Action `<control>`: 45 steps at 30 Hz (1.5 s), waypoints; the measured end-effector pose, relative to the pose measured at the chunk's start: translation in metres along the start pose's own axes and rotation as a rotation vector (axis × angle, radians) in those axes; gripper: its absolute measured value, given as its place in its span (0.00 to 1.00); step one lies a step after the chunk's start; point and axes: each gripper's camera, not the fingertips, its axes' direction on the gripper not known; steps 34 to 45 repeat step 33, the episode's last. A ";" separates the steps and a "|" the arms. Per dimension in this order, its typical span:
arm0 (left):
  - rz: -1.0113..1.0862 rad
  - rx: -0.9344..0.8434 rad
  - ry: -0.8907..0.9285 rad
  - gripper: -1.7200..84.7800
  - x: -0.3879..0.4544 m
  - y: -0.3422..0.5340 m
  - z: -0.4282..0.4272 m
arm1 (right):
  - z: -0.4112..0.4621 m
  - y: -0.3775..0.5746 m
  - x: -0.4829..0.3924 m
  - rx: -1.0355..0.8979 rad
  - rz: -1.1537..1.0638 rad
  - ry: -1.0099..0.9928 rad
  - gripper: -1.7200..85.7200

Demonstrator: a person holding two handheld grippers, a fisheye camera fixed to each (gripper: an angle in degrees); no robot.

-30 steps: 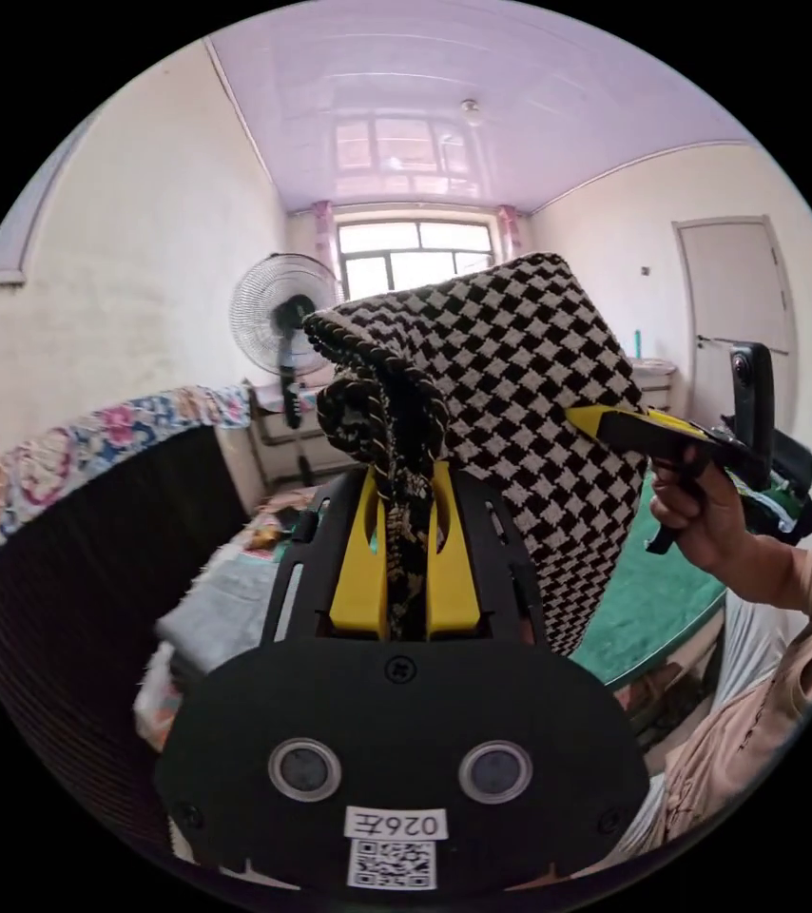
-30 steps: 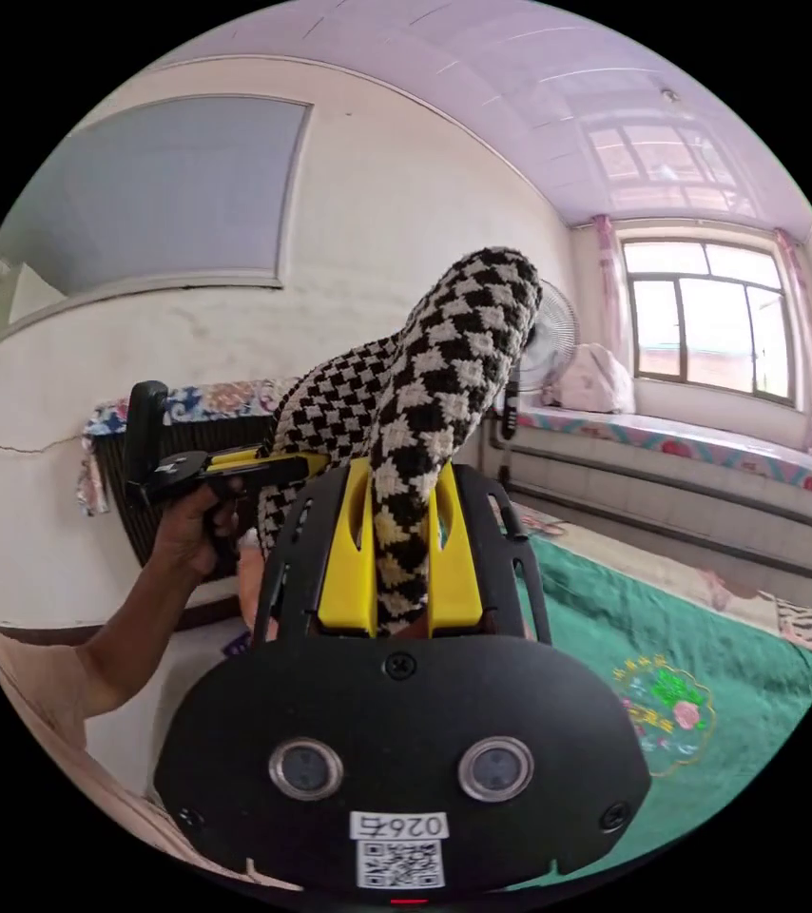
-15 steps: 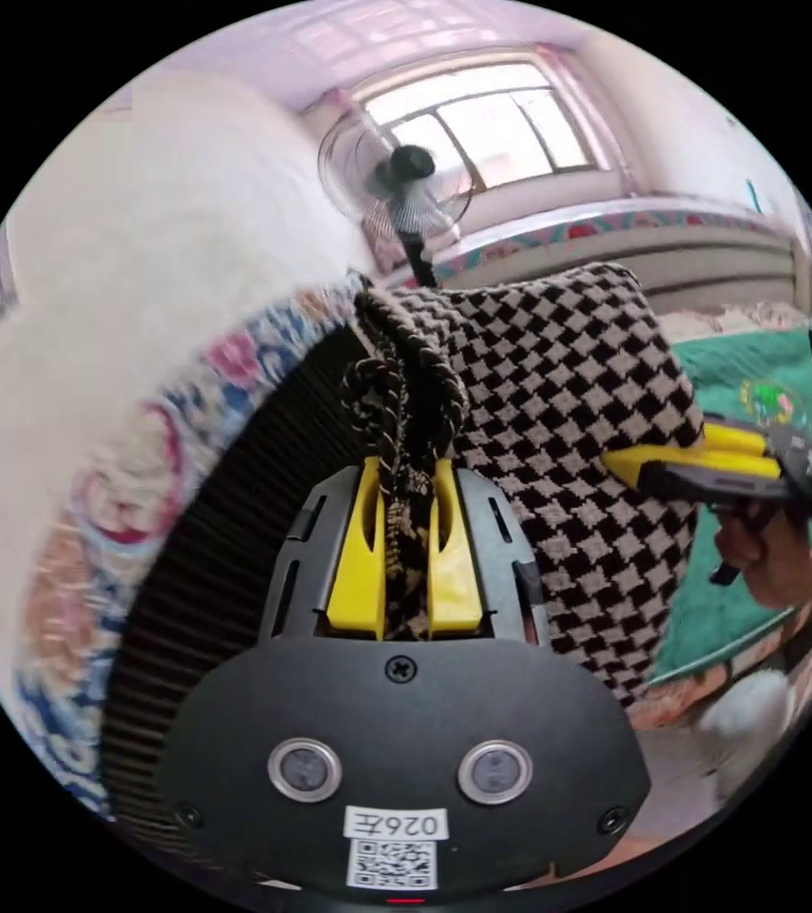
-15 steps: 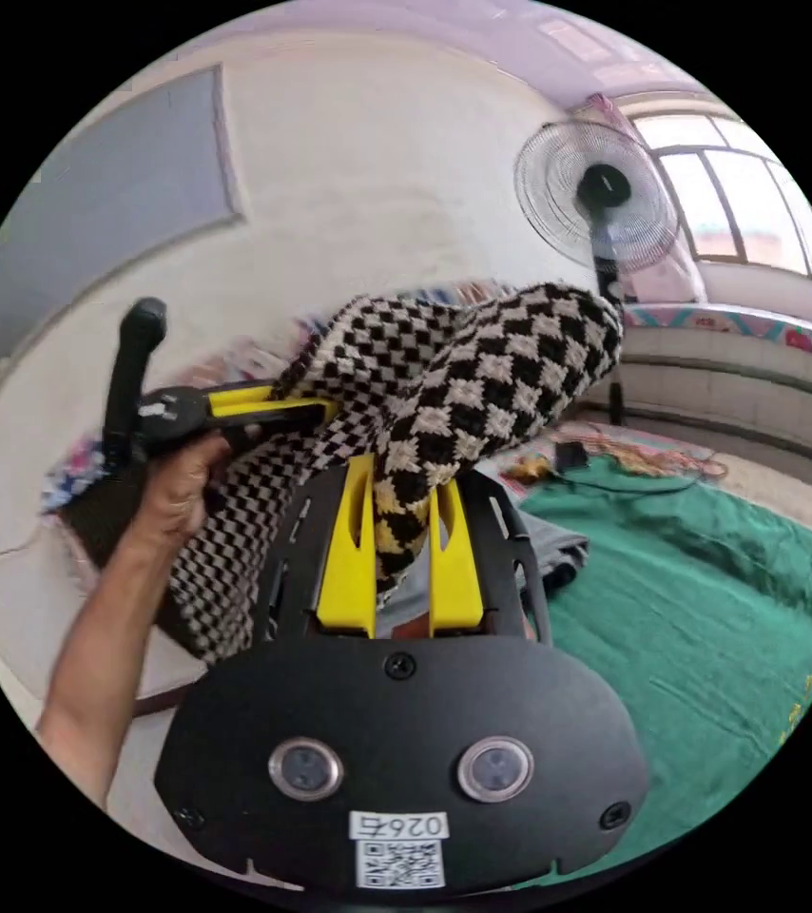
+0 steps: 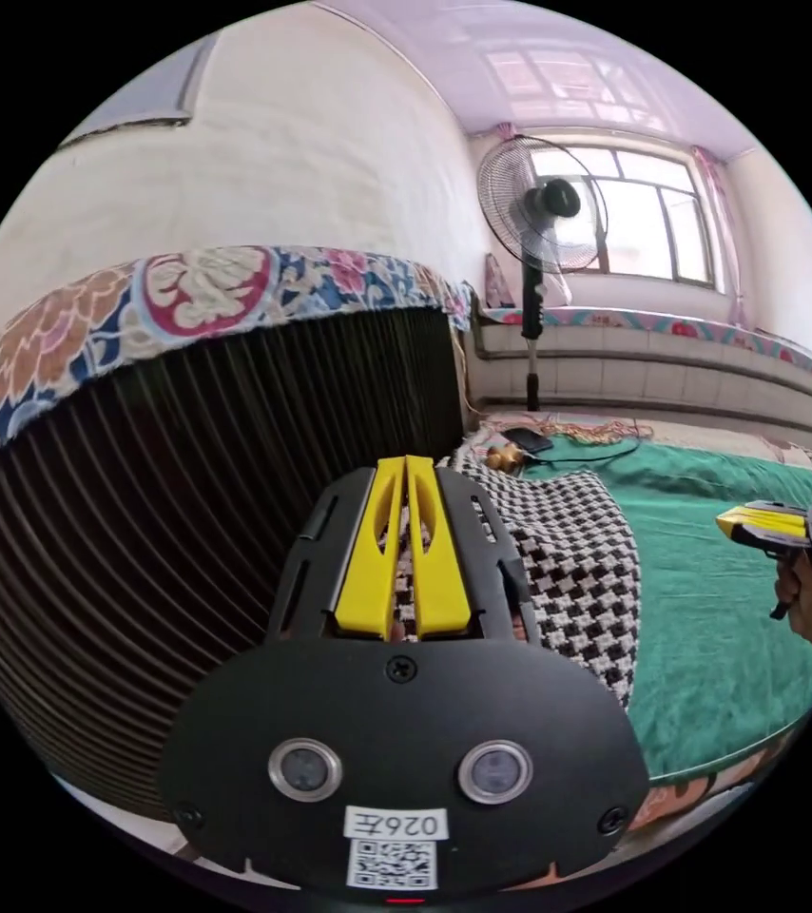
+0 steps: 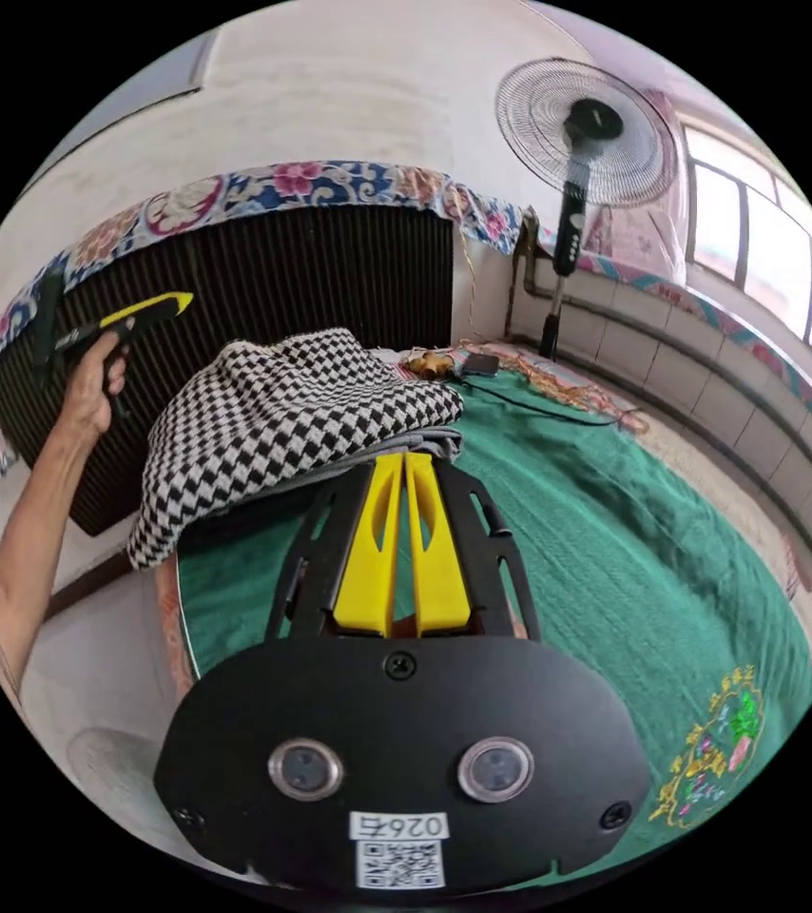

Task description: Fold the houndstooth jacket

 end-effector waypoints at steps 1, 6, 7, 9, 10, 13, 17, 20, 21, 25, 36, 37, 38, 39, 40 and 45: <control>0.007 -0.016 0.014 0.01 0.003 -0.007 0.000 | -0.006 0.006 -0.006 0.008 -0.025 0.013 0.01; 0.211 0.008 0.043 0.01 0.071 -0.037 -0.008 | -0.051 0.069 -0.051 0.047 -0.204 0.101 0.01; 0.253 -0.031 -0.009 0.01 0.080 -0.035 0.002 | -0.055 0.077 -0.053 0.047 -0.212 0.107 0.01; 0.371 -0.405 -0.203 0.01 0.098 -0.009 0.092 | -0.074 0.114 -0.051 0.030 -0.207 0.134 0.01; 0.398 -0.472 -0.215 0.01 0.101 0.002 0.112 | -0.080 0.124 -0.048 0.023 -0.199 0.138 0.01; 0.474 -0.376 -0.356 0.01 0.119 0.011 0.100 | -0.121 0.179 -0.031 -0.013 -0.170 0.152 0.01; 0.369 -0.186 -0.513 0.01 0.133 -0.028 0.023 | -0.222 0.278 -0.012 0.048 -0.116 0.310 0.01; 0.140 0.089 -0.355 0.01 0.126 -0.048 -0.077 | -0.313 0.362 -0.005 0.173 -0.016 0.404 0.01; 0.049 0.166 -0.221 0.01 0.123 -0.053 -0.114 | -0.352 0.400 -0.004 0.258 0.031 0.412 0.01; -0.046 0.306 0.189 0.01 0.137 -0.066 -0.190 | -0.455 0.521 -0.013 0.464 0.114 0.432 0.01; 0.221 0.403 0.965 0.01 0.323 -0.161 -0.295 | -0.584 0.769 -0.068 0.407 0.265 0.849 0.01; 0.221 0.403 0.965 0.01 0.323 -0.161 -0.295 | -0.584 0.769 -0.068 0.407 0.265 0.849 0.01; 0.221 0.403 0.965 0.01 0.323 -0.161 -0.295 | -0.584 0.769 -0.068 0.407 0.265 0.849 0.01; 0.221 0.403 0.965 0.01 0.323 -0.161 -0.295 | -0.584 0.769 -0.068 0.407 0.265 0.849 0.01; 0.221 0.403 0.965 0.01 0.323 -0.161 -0.295 | -0.584 0.769 -0.068 0.407 0.265 0.849 0.01; 0.221 0.403 0.965 0.01 0.323 -0.161 -0.295 | -0.584 0.769 -0.068 0.407 0.265 0.849 0.01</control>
